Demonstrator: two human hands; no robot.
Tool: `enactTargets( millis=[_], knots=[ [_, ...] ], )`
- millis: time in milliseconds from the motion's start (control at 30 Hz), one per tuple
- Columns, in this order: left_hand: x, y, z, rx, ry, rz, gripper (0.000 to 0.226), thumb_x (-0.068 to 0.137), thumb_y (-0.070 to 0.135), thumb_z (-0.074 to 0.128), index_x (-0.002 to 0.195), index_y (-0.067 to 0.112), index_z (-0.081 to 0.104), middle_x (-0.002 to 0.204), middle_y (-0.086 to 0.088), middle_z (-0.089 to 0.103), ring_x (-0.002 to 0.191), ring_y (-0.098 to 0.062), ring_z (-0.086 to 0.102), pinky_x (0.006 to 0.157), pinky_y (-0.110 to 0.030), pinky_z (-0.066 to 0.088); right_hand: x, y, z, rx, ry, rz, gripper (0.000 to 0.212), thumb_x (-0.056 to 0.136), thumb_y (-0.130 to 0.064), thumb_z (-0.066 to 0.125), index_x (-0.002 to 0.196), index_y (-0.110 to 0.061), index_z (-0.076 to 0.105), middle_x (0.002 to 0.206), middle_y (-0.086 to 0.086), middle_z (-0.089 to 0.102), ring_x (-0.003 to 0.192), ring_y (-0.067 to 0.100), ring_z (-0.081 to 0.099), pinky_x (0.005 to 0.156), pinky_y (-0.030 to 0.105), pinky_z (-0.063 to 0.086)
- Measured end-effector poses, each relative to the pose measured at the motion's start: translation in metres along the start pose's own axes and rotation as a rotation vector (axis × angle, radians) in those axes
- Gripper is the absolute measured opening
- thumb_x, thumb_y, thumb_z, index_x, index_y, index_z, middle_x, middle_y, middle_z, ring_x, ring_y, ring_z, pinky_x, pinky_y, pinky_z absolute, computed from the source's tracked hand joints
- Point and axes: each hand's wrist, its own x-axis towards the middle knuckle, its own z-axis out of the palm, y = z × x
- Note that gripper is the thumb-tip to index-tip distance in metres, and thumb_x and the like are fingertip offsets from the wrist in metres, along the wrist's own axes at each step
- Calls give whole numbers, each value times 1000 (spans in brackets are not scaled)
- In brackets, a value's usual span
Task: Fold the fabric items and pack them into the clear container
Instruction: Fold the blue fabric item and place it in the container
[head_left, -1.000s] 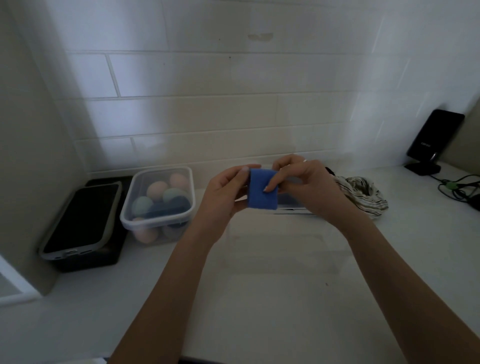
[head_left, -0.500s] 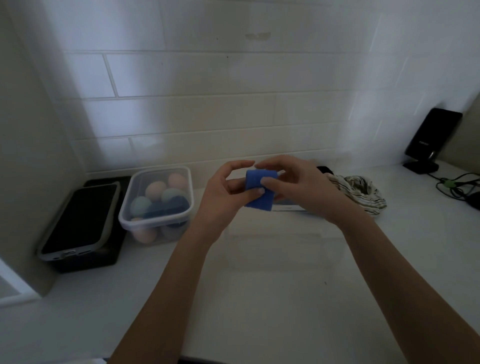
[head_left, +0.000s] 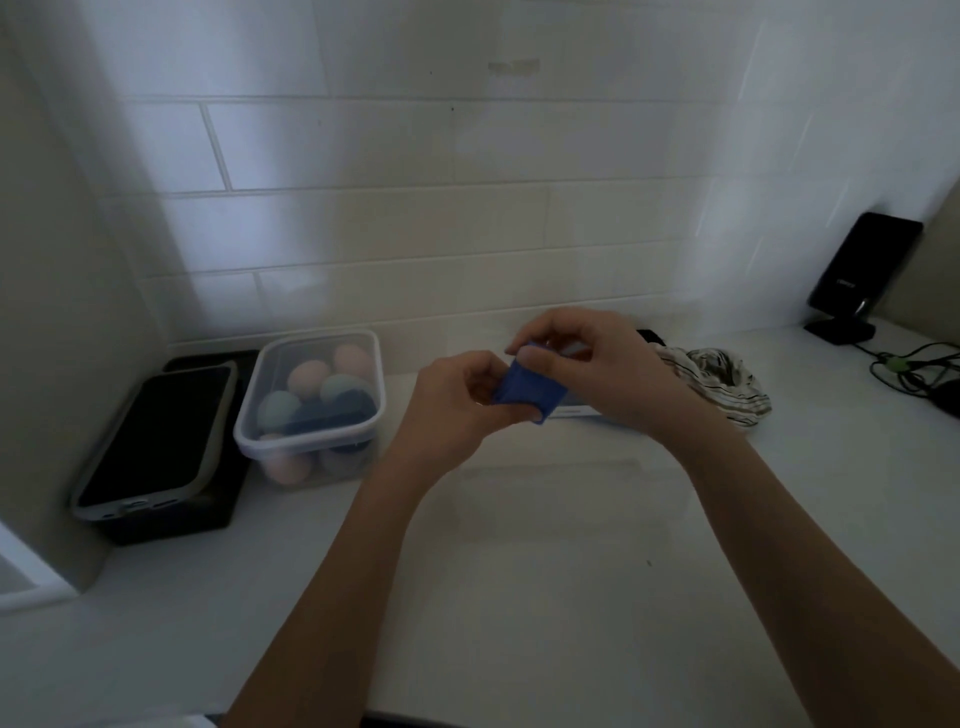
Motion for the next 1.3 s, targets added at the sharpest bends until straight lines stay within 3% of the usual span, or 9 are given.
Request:
enactTargets(
  millis=[200,300,433,667,800,933,1067,1167,1300],
  knots=[
    [1,-4,1,1,34,35,28,58,8,85,69,14,61,65,2,62,61,-11,56,61,-30,50,1,0,6,119,86,6,11,85,-9,66,77,-18,68,75,-6,67,70,0,60,67,14,48],
    [3,-5,0,-28,70,83,33,57,3,78,65,27,57,65,10,61,59,1,56,63,-20,50,0,-3,1,271,114,238,13,92,-25,56,91,-18,67,77,-1,65,71,6,60,64,15,51],
    [3,-7,0,-75,114,153,40,57,-11,62,67,28,59,71,8,63,70,-3,61,71,-16,50,-4,0,0,196,-45,598,37,93,-45,47,119,-20,53,93,0,60,78,13,61,57,25,54],
    [0,-4,1,-128,88,152,50,54,-25,53,66,23,60,74,7,66,76,-4,63,73,-17,51,-7,4,-1,519,-269,649,29,92,-23,57,119,-12,55,109,11,66,77,19,71,63,28,60],
    [-3,-5,0,-90,127,104,53,54,-15,37,70,29,61,74,15,67,76,-7,62,72,-25,52,-9,9,1,334,-314,680,12,89,-16,61,99,-13,54,91,11,66,69,21,67,62,32,60],
    [-7,-4,-3,-83,243,43,49,60,-17,33,70,22,60,77,3,67,71,-8,59,65,-19,49,-12,7,15,-28,-383,690,16,86,-22,65,89,-21,49,80,5,66,61,13,61,56,24,52],
    [-11,-5,-1,-25,253,53,42,63,-17,35,66,17,60,68,3,64,62,-7,56,60,-22,47,-11,4,35,-312,-328,572,27,86,-27,64,80,-21,39,91,10,62,78,22,61,73,37,56],
    [-14,-6,0,53,200,54,38,67,-15,37,65,15,61,64,4,62,61,-9,56,61,-29,50,-14,-1,43,-304,-285,563,26,89,-20,62,80,-17,37,80,11,62,63,19,63,56,31,56],
    [-16,-3,0,103,190,40,35,70,-15,40,64,11,63,61,8,60,60,-5,55,58,-17,47,-22,-5,52,-313,-253,536,29,84,-12,66,88,-14,37,84,16,66,71,29,71,65,42,61]
  ],
)
